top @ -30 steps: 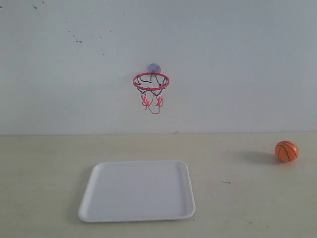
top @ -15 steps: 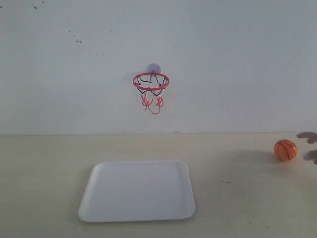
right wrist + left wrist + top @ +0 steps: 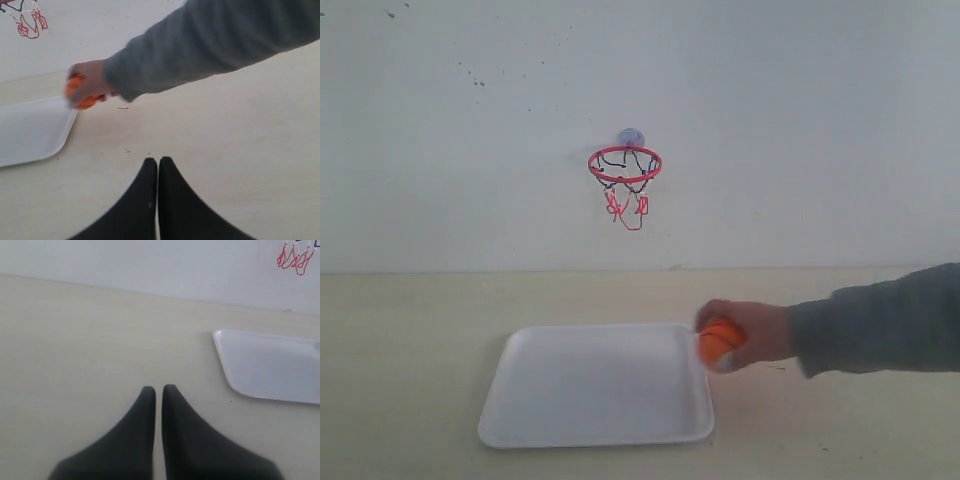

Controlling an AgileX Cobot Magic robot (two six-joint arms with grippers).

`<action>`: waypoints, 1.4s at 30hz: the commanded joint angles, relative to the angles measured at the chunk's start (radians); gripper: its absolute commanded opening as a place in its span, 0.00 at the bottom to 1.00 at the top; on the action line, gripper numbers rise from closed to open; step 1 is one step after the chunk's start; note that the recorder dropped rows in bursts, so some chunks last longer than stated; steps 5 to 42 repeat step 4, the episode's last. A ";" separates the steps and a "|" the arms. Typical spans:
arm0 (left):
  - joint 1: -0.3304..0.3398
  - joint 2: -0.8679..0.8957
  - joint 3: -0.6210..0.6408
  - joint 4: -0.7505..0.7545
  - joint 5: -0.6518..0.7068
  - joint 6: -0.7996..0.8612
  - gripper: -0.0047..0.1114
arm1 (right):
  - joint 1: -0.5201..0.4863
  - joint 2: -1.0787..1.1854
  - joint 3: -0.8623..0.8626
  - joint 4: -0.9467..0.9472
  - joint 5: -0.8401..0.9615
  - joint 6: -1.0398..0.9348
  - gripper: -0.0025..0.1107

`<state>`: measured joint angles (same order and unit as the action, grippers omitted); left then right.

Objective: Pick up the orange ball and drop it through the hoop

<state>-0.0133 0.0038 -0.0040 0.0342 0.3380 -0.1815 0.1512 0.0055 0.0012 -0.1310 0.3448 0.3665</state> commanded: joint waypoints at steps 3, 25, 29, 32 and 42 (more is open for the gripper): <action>-0.008 -0.004 0.004 0.007 -0.001 0.004 0.08 | -0.003 -0.005 -0.001 -0.008 -0.010 -0.008 0.02; -0.008 -0.004 0.004 0.007 -0.001 0.004 0.08 | -0.003 -0.005 -0.001 -0.008 -0.010 -0.008 0.02; -0.008 -0.004 0.004 0.007 -0.001 0.004 0.08 | -0.003 -0.005 -0.001 -0.008 -0.010 -0.008 0.02; -0.008 -0.004 0.004 0.007 -0.001 0.004 0.08 | -0.003 -0.005 -0.001 -0.008 -0.010 -0.008 0.02; -0.008 -0.004 0.004 0.007 -0.001 0.004 0.08 | -0.003 -0.005 -0.001 -0.008 -0.010 -0.008 0.02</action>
